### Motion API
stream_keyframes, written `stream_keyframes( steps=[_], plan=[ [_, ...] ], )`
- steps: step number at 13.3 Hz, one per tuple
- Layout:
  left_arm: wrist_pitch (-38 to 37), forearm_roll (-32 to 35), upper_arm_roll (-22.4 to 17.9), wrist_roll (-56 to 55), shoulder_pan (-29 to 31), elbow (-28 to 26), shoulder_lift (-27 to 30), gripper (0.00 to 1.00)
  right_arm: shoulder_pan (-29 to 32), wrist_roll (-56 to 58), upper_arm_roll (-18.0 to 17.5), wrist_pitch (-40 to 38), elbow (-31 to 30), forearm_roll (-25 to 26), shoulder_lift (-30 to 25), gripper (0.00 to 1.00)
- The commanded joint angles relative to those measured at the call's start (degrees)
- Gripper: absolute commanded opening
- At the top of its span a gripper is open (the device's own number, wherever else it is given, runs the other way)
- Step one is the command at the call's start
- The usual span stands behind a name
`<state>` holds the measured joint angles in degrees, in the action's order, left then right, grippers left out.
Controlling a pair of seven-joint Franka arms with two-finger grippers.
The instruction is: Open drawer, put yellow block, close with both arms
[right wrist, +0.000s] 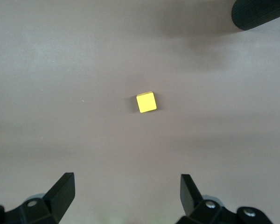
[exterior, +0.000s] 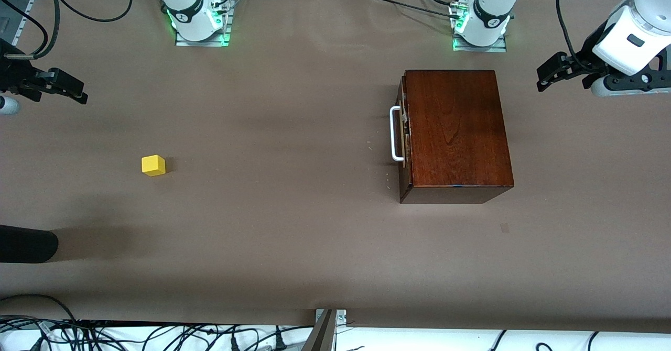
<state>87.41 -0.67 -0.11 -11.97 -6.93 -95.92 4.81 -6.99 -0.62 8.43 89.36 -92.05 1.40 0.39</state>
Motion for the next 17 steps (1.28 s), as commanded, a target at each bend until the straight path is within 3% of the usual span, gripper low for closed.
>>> stream_keyframes(
  steps=[1,9,12,14,17],
  plan=[
    [-0.84,0.49,0.02,0.01,-0.19,1.44,-0.6,1.0,0.4,-0.35,-0.34,-1.21,1.09,0.36,0.23,1.0],
    [-1.02,0.4,0.29,-0.07,-0.37,1.7,-0.24,1.0,0.4,-0.44,-0.34,-1.21,0.91,0.36,0.23,1.0],
    [-0.84,0.49,3.97,-3.48,-0.28,1.96,-0.24,1.0,0.31,-0.7,-0.43,-1.21,1.0,0.44,0.23,1.0],
    [-0.49,0.32,4.33,-5.6,-1.24,2.23,-1.12,1.0,0.31,-0.7,-0.43,-1.12,1.0,0.44,0.32,1.0],
    [-0.14,0.23,11.25,-13.22,-1.51,5.21,-6.64,1.0,0.31,-0.79,-0.52,-1.21,1.0,0.44,0.23,1.0]
  ],
)
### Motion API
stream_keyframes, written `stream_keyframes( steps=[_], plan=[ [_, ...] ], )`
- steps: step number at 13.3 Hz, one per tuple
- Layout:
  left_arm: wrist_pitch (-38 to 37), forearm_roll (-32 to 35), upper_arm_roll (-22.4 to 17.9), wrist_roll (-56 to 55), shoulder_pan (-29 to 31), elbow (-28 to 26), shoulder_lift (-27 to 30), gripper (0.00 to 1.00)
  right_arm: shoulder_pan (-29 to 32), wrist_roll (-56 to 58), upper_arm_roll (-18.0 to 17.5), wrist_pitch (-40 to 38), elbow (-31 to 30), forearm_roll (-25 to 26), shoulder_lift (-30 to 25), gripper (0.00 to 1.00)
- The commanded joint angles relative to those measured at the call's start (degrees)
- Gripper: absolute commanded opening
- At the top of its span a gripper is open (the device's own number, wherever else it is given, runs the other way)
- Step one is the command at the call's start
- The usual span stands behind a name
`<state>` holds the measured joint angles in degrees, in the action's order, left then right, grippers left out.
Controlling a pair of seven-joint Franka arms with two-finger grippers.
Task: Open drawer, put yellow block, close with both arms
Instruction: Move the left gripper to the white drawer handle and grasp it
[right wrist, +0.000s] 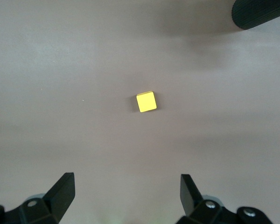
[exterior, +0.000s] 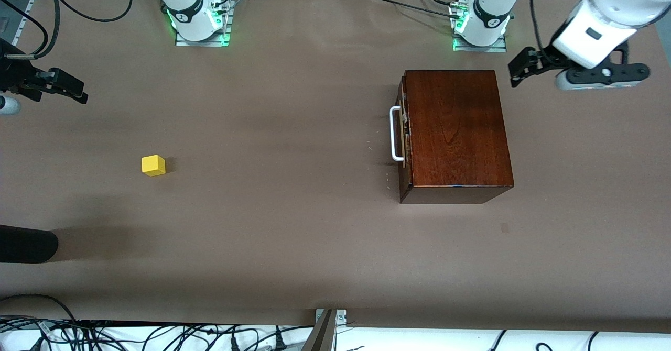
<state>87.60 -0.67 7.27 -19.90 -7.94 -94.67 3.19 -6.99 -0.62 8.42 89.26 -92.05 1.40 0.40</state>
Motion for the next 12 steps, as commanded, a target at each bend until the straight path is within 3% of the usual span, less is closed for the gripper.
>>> stream_keyframes(
  steps=[1,7,12],
  plan=[
    [0.81,0.23,6.67,-8.71,-0.5,4.05,-6.86,1.0,0.31,-0.79,-0.51,-1.1,1.0,0.44,0.21,1.0],
    [10.21,7.24,15.57,-28.67,-8.04,3.53,-16.18,1.0,0.31,-0.79,-0.6,-1.1,1.0,0.53,0.21,1.0],
    [12.94,16.02,15.93,-36.0,-16.49,3.88,-26.9,1.0,0.23,-0.87,-0.69,-1.1,1.0,0.53,0.21,1.0]
  ],
)
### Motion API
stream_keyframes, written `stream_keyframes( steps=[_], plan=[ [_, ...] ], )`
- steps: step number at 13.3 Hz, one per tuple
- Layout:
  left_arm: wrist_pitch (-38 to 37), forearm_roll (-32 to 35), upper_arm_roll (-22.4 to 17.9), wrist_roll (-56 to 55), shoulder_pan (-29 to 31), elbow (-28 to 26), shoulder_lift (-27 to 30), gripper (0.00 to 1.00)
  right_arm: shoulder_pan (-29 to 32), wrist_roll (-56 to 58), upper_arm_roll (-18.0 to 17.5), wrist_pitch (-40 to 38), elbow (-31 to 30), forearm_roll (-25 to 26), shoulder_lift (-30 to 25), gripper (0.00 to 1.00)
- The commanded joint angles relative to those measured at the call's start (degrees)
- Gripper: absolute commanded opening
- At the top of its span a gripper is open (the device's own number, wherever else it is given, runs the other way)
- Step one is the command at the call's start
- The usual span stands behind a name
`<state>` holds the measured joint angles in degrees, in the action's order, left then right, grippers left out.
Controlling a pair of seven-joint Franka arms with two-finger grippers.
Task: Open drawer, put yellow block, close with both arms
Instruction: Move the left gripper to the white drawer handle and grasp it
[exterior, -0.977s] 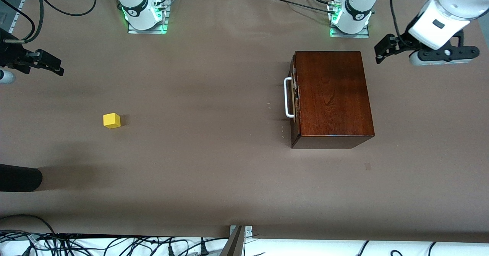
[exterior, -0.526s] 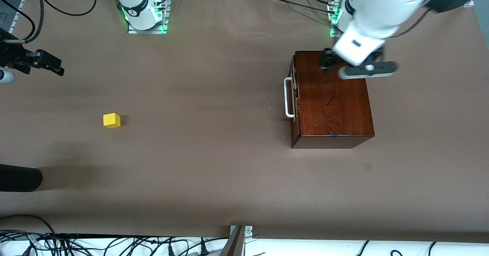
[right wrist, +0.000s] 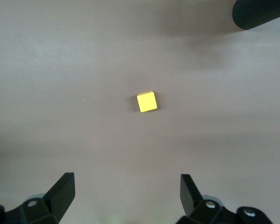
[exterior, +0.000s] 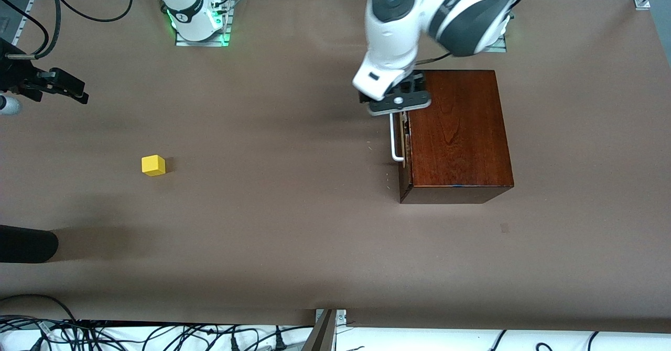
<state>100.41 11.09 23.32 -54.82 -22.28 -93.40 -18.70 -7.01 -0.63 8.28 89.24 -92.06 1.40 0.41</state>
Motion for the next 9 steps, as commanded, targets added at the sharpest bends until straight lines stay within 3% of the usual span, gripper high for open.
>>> stream_keyframes(
  steps=[1,9],
  plan=[
    [1.27,5.25,-0.12,-1.08,-2.67,2.61,-6.42,1.0,0.25,-0.86,-0.55,-1.09,1.0,0.53,0.2,1.0],
    [7.52,12.11,-1.17,1.02,-4.26,2.17,-12.06,1.0,0.25,-0.86,-0.55,-0.91,0.74,0.71,0.29,1.0]
  ],
)
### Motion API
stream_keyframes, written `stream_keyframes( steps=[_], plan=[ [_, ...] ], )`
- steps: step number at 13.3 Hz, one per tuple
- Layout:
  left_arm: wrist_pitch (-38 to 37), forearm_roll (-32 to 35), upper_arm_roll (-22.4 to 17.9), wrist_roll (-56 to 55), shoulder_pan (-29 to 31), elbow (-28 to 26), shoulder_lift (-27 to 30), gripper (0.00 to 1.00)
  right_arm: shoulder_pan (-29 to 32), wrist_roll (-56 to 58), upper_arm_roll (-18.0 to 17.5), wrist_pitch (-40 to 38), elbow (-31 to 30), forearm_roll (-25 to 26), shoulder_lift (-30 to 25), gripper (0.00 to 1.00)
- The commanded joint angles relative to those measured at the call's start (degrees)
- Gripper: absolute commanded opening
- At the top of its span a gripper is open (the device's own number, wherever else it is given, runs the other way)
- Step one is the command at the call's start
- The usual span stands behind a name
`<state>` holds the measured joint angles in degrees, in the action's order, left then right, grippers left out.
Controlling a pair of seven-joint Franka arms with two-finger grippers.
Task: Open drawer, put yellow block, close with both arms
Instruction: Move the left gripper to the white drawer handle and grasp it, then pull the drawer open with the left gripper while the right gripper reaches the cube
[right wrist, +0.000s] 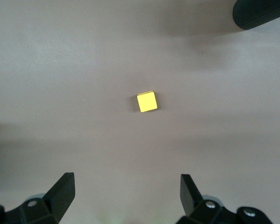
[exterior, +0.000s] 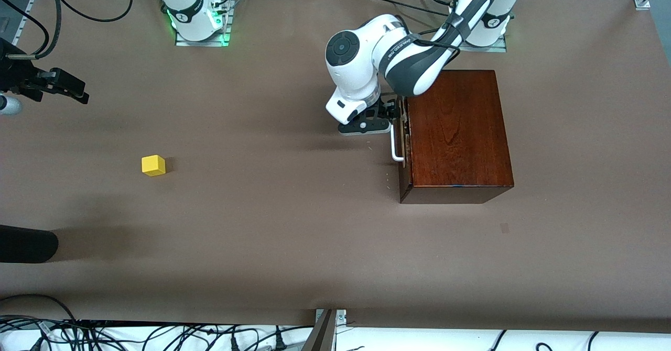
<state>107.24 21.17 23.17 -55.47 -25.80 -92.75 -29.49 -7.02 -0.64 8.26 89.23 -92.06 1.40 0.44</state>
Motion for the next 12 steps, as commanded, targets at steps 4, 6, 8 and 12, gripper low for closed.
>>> stream_keyframes(
  steps=[4,6,8,12],
  plan=[
    [1.05,2.3,-3.39,5.98,-0.66,1.43,-1.54,1.0,0.16,-0.86,-0.53,-0.73,0.74,0.71,0.27,1.0],
    [1.13,2.21,-3.84,6.69,-0.57,1.43,-1.89,1.0,-0.01,-0.95,-0.53,-0.64,0.74,0.45,0.35,1.0],
    [2.36,2.04,-3.84,5.64,-0.57,1.26,-2.59,1.0,-0.01,-0.95,-0.61,-0.64,0.74,0.36,0.61,1.0],
    [3.68,1.86,-3.84,5.2,-0.66,0.99,-3.56,1.0,-0.01,-0.95,-0.61,-0.73,0.74,0.44,0.62,1.0]
  ],
)
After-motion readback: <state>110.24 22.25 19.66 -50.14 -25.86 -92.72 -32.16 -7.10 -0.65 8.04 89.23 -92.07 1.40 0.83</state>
